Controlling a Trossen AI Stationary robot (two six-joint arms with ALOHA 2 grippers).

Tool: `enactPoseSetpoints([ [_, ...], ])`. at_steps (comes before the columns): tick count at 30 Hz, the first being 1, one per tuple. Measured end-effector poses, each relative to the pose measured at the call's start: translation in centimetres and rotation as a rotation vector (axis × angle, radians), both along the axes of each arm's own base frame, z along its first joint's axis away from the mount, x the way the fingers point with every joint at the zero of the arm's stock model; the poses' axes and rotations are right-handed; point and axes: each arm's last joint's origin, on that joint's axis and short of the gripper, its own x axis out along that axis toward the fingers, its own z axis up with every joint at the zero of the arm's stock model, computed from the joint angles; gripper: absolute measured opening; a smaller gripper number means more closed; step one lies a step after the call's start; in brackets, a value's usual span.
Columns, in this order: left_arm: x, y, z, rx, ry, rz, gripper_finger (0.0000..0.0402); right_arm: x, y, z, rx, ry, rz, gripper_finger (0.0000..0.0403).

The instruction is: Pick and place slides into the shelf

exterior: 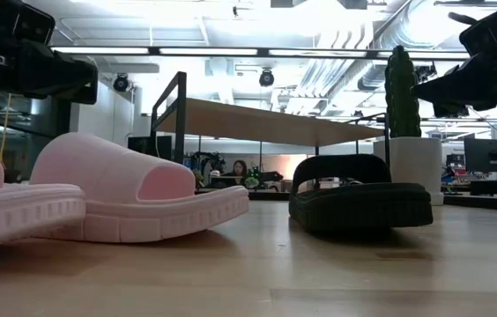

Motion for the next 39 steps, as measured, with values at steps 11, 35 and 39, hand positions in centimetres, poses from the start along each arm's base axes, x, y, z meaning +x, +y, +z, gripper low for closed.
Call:
enactPoseSetpoints([
  [11, 0.00, 0.00, 0.00, -0.001, 0.000, 0.000, 0.0001, 0.00, 0.00, -0.01, -0.008, 0.000, 0.001, 0.0000],
  [35, -0.01, 0.03, -0.13, -0.227, 0.030, 0.034, 0.0001, 0.00, -0.03, 0.02, -0.008, -0.002, -0.009, 0.0000],
  [39, 0.00, 0.10, -0.08, -0.223, 0.023, 0.055, 0.0001, 0.00, -0.07, 0.06, -0.009, -0.006, -0.024, 0.0000],
])
